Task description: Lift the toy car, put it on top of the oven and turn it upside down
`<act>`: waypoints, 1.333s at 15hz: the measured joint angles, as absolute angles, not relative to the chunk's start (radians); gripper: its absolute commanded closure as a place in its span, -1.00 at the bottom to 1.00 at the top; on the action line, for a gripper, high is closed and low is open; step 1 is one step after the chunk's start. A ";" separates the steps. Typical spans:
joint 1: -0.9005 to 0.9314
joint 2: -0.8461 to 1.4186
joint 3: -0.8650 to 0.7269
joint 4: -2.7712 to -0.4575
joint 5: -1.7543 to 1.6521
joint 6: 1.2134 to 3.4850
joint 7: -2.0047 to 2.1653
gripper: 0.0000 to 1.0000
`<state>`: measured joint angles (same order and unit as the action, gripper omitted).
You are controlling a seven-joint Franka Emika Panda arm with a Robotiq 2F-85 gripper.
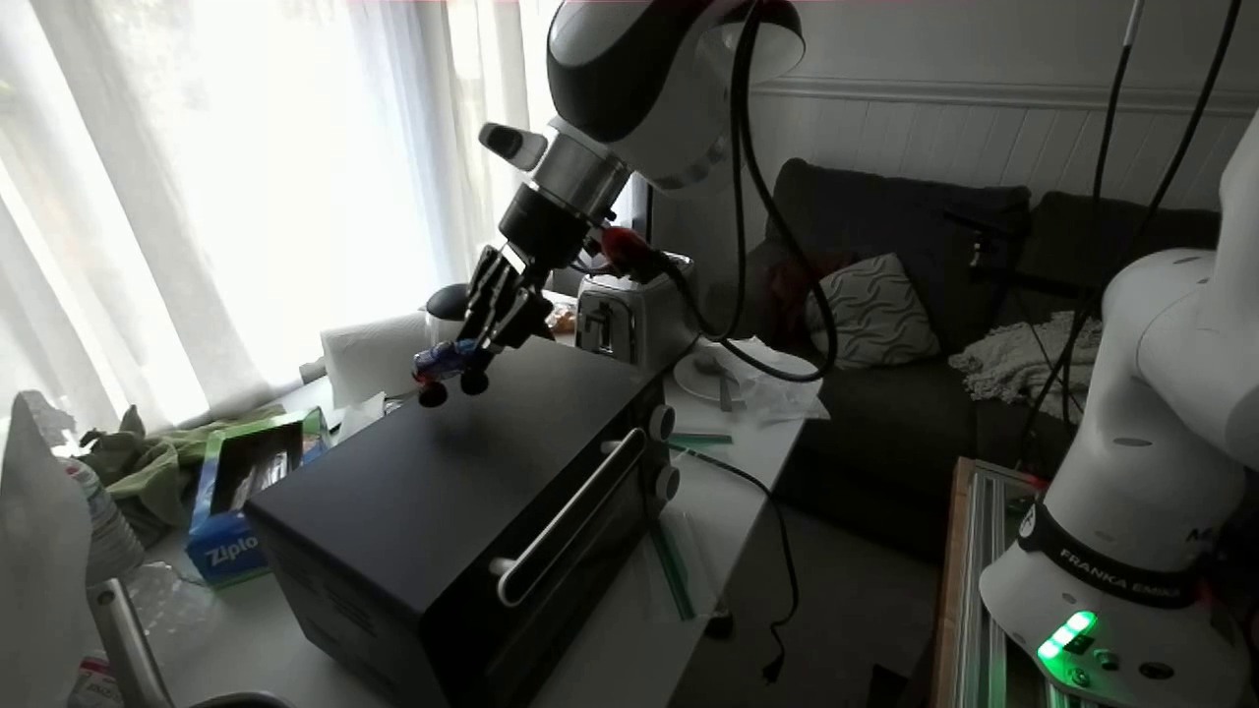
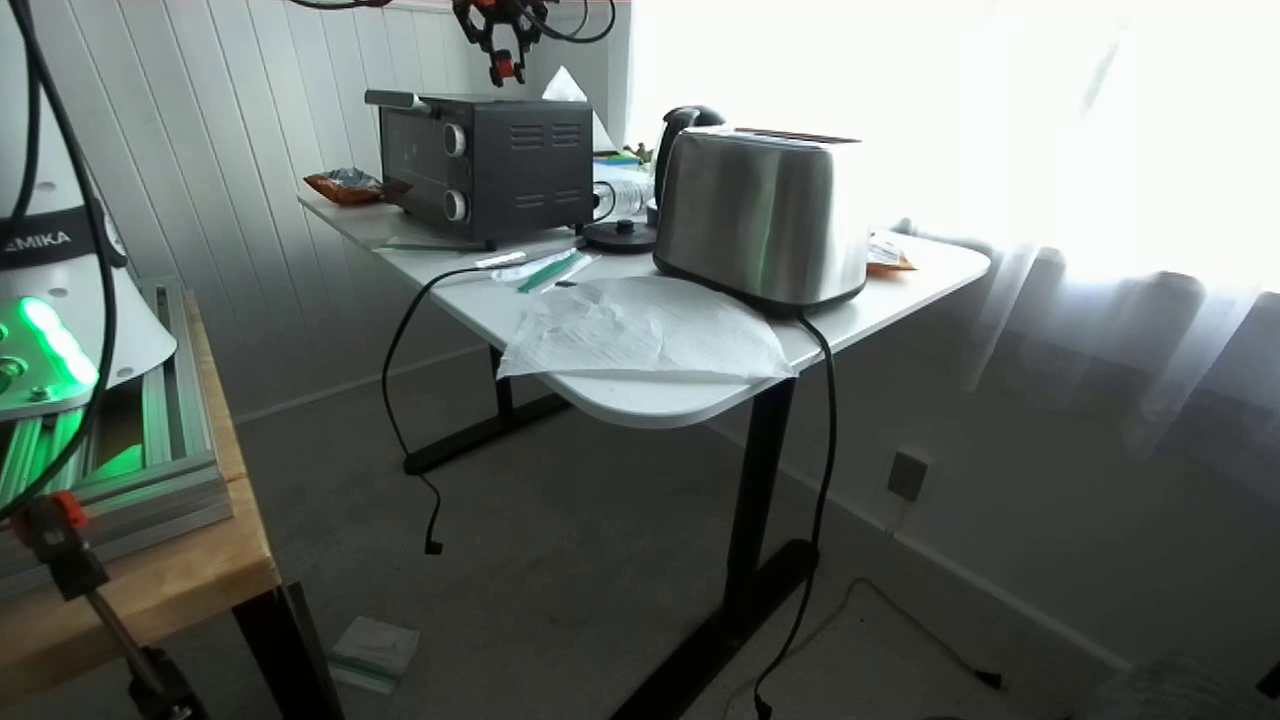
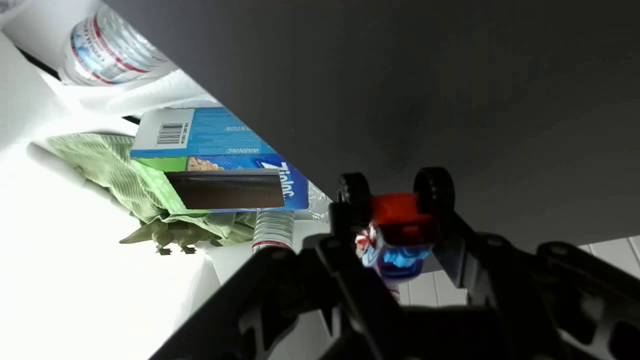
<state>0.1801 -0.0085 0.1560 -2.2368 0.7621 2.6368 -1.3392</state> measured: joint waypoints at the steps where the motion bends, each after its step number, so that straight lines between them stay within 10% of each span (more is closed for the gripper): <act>1: 0.182 -0.024 0.162 -2.244 0.682 2.648 -1.300 0.62; 10: 0.005 -0.161 0.357 -2.295 -0.050 2.631 -0.928 0.62; 11: -0.021 -0.175 0.388 -2.289 -0.130 2.610 -0.880 0.12; 20: -0.049 -0.196 0.433 -2.265 -0.296 2.543 -0.769 0.12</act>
